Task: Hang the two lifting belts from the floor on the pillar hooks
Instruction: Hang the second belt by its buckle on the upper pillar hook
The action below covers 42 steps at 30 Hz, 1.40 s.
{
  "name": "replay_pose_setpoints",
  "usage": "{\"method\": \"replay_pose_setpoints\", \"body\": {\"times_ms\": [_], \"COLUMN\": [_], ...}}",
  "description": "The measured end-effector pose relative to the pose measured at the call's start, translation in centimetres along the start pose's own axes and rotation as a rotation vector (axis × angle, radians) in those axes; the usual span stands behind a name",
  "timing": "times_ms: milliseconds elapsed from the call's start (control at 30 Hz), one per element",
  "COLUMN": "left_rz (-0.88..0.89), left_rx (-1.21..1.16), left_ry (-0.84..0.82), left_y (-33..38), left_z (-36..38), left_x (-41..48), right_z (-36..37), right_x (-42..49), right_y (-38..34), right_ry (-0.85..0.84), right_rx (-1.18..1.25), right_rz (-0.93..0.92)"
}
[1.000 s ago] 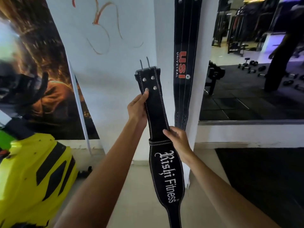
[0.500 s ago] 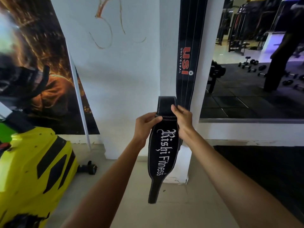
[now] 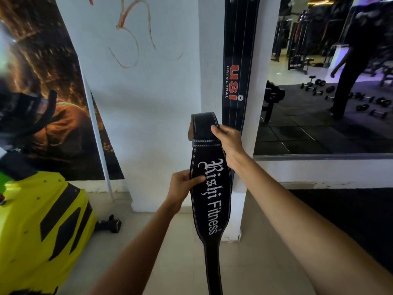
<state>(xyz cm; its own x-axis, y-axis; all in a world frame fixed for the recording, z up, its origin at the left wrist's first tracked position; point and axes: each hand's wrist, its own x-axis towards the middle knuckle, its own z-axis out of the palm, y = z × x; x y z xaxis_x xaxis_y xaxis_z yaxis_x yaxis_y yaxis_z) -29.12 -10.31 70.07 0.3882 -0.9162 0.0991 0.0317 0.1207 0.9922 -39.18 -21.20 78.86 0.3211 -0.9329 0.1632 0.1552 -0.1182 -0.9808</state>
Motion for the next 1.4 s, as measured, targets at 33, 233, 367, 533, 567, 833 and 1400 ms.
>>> {"method": "replay_pose_setpoints", "body": {"times_ms": [33,233,367,533,567,833,1400], "left_rz": [0.032,0.081,0.063,0.048,0.043,0.076,0.028], "left_rx": [-0.043,-0.359,-0.397,-0.429,-0.425,-0.351,-0.097], "left_ry": [0.016,0.099,0.106,0.085,0.085,0.065,0.126], "left_y": [0.4,3.4,4.0,3.5,3.4,5.9,2.6], "left_z": [0.2,1.9,1.9,2.4,2.5,3.1,2.3], "left_x": [0.5,3.0,3.6,3.2,3.2,3.6,2.1], "right_z": [-0.2,-2.0,-3.6,-5.9,-6.5,-5.9,-3.1], "right_x": [0.0,-0.8,-2.7,-4.7,-5.1,-4.8,-3.3], "right_y": [0.1,1.0,3.8,6.7,7.3,4.6,2.4], "right_ry": [-0.033,-0.123,-0.088,-0.135,-0.145,-0.136,0.066], "right_rx": [-0.038,-0.074,-0.015,-0.052,-0.083,0.006,0.169], "right_rz": [-0.002,0.012,0.006,0.097,0.111,0.09,0.125]}}
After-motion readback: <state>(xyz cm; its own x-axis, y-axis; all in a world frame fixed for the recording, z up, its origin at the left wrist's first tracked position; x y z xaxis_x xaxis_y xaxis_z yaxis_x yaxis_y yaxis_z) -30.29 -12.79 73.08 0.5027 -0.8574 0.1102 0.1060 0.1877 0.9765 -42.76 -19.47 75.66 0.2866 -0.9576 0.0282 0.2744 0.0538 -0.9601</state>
